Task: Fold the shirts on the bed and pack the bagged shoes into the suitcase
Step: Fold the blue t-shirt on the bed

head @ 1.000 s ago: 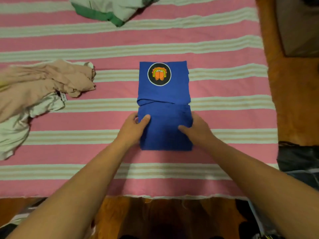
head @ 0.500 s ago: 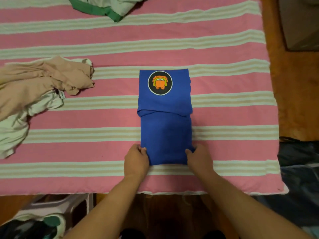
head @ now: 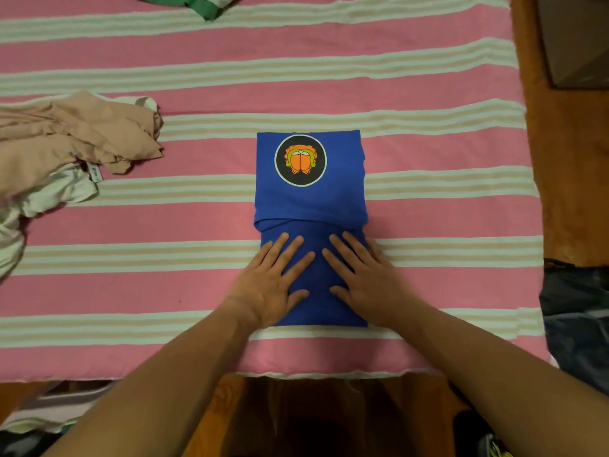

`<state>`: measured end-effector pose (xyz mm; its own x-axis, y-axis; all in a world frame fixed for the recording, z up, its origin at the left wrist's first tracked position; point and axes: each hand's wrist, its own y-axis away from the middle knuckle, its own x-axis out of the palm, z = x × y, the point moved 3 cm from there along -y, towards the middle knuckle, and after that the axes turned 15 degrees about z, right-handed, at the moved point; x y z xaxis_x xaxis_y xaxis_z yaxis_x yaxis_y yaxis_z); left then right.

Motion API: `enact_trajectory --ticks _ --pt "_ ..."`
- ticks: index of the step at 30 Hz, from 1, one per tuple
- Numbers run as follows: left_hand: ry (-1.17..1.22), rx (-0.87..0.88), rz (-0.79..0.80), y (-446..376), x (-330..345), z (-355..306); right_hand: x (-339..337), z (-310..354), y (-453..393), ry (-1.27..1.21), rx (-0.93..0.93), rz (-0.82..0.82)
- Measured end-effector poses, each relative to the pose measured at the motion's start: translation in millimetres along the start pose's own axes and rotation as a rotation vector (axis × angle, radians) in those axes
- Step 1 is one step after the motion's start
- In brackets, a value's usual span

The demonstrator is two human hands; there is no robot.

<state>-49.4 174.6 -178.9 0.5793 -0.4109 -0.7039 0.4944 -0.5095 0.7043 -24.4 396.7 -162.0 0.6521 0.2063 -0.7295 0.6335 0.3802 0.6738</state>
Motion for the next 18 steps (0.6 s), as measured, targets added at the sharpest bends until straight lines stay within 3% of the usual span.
enact_trajectory --ticks 5,7,13,16,18 --pt "-0.002 0.201 -0.132 33.7 -0.7 -13.8 0.0 19.1 33.1 0.075 -0.141 -0.049" --pt "-0.073 0.259 -0.109 42.9 11.9 -12.1 10.8 19.2 41.2 0.091 -0.147 0.022" --pt "-0.212 0.112 -0.056 30.2 3.7 -30.9 14.8 27.0 37.6 0.055 -0.052 0.043" --pt "-0.035 0.190 -0.083 36.2 -3.7 -41.2 13.3 30.5 49.7 0.058 -0.090 0.081" --pt "0.151 0.268 0.032 52.2 -11.4 -39.8 -4.1 28.1 64.4 -0.003 -0.219 0.168"
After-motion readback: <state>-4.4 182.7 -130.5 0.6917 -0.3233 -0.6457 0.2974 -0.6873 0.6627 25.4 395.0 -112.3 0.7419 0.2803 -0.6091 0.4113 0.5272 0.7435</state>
